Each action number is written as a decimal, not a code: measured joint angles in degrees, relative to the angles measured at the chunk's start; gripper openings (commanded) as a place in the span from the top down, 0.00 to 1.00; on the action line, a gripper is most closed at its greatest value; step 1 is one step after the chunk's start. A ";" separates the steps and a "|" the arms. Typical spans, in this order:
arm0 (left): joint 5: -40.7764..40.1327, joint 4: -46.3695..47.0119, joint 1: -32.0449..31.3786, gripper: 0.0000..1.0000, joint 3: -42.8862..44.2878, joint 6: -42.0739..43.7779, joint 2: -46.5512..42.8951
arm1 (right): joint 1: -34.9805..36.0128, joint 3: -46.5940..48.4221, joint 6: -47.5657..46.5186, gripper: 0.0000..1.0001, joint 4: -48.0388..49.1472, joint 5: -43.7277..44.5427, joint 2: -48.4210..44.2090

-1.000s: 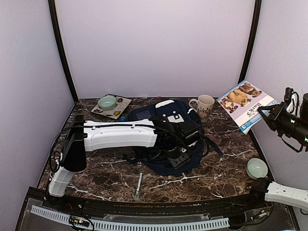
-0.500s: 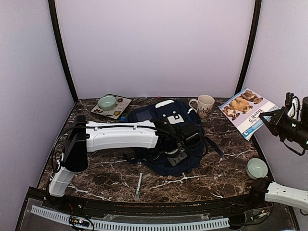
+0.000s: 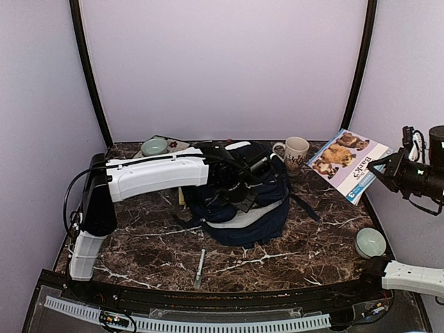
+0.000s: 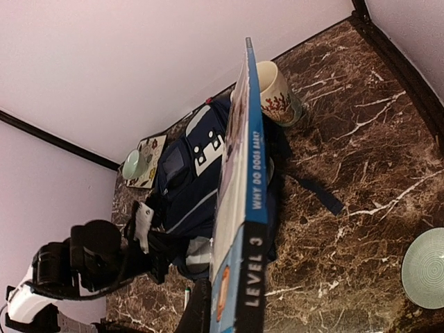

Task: Pack the student bag
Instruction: Pick up the largest pocket of the bag from the student bag, then place the book in the largest pocket of the bag.

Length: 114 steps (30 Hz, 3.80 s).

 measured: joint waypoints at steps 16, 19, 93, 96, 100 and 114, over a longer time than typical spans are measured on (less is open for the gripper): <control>8.83 6.99 5.31 1.00 -4.57 -7.26 -8.94 | -0.04 -1.44 -0.31 1.00 -0.57 -22.64 8.28; 9.33 8.31 5.31 1.00 -4.85 -7.48 -9.20 | -0.09 -5.51 1.60 1.00 3.17 -26.77 8.61; 21.75 21.53 2.21 1.00 -14.29 -8.63 -18.34 | -6.56 -40.85 14.95 0.94 76.85 -28.72 30.99; 21.79 21.53 2.21 1.00 -14.29 -8.48 -18.34 | -6.54 -39.43 13.77 0.58 76.70 -28.76 33.35; 21.75 21.53 2.21 1.00 -14.29 -8.24 -18.34 | -6.47 -35.91 11.34 0.31 74.62 -29.79 35.74; 22.71 21.77 2.21 1.00 -14.29 -7.26 -17.00 | -6.45 -30.64 2.34 0.00 39.26 -24.41 20.79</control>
